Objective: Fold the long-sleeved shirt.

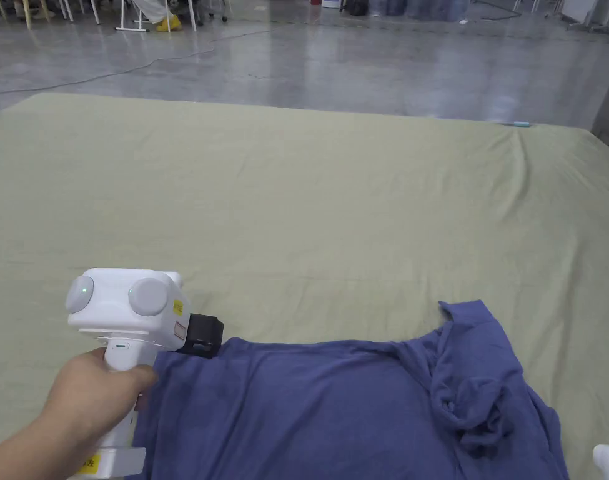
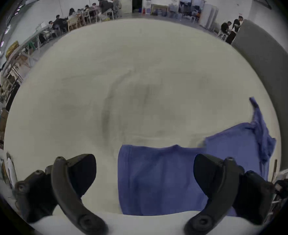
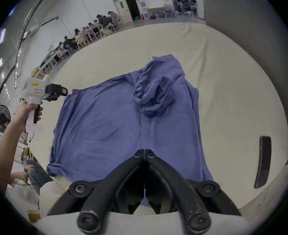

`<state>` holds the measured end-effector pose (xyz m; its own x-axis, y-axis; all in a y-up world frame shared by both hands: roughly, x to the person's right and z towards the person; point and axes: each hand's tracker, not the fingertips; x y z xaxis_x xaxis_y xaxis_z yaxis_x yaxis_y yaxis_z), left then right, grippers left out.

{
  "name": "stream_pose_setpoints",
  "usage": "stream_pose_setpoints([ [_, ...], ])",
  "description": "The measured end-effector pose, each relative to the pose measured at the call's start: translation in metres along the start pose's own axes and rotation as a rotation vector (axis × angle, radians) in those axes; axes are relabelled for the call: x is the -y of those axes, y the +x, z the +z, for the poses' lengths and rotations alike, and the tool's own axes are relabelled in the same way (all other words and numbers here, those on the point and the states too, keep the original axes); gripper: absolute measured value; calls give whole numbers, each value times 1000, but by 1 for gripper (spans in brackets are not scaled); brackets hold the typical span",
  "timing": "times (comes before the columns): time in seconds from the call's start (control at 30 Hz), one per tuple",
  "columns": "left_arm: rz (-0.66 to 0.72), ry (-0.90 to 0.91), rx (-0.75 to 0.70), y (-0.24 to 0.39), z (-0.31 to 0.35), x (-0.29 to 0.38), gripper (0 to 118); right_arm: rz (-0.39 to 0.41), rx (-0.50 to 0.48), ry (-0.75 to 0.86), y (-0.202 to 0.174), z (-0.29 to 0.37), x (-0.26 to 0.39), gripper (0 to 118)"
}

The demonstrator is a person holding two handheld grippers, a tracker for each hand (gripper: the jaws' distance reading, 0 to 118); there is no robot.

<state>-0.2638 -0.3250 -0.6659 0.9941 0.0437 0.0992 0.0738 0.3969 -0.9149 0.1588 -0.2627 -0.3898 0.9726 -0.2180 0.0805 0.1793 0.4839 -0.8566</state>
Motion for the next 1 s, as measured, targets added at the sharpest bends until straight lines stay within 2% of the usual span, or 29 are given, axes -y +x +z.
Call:
stream_pose_setpoints([
  [0.1,-3,-32,-34,0,-14,3,101,-17,3,1,7,-2,-3,0],
  [0.13,-10,-34,-39,0,-17,4,91,-20,5,2,8,-3,-3,0],
  [0.2,-29,-29,-48,1,-17,7,86,-29,9,-1,10,-5,-5,0],
  [0.23,-27,-26,-47,2,-13,7,74,-29,10,-5,10,-6,-5,0],
  [0.27,-42,-16,-62,4,-9,7,47,-27,13,-15,10,-7,-6,0],
  [0.3,-70,7,-118,7,-2,7,7,-18,21,-31,10,-9,-11,0],
  [0.33,-90,20,-161,8,7,8,0,-9,32,-42,11,-11,-17,0],
  [0.43,-5,14,92,-2,31,3,0,57,51,-20,15,-15,-63,0],
  [0.47,26,20,104,-4,38,5,0,53,28,-3,19,-18,-85,0],
  [0.5,16,29,78,-4,45,4,0,30,6,7,23,-21,-105,8],
  [0.53,1,39,70,-3,53,3,0,-9,-24,6,30,-28,-131,56],
  [0.57,-18,59,73,0,61,2,0,-20,-40,-18,37,-39,-159,99],
  [0.6,-34,67,78,0,61,-2,0,-40,-61,-48,42,-53,-182,118],
  [0.67,-49,72,78,4,69,-5,0,-122,-52,-40,56,-84,-225,118],
  [0.7,-54,73,81,5,71,-6,0,-102,-27,-91,61,-103,-245,118],
  [0.77,-62,75,86,6,70,-8,0,-117,19,-181,69,-142,-269,118],
  [0.87,-78,73,92,10,71,-7,0,-176,94,-275,70,-187,-280,118],
  [0.93,-99,57,96,11,70,-6,0,-211,57,-269,73,-210,-283,118],
  [1.0,-129,44,75,11,65,-5,0,-230,92,-318,65,-228,-280,115],
])
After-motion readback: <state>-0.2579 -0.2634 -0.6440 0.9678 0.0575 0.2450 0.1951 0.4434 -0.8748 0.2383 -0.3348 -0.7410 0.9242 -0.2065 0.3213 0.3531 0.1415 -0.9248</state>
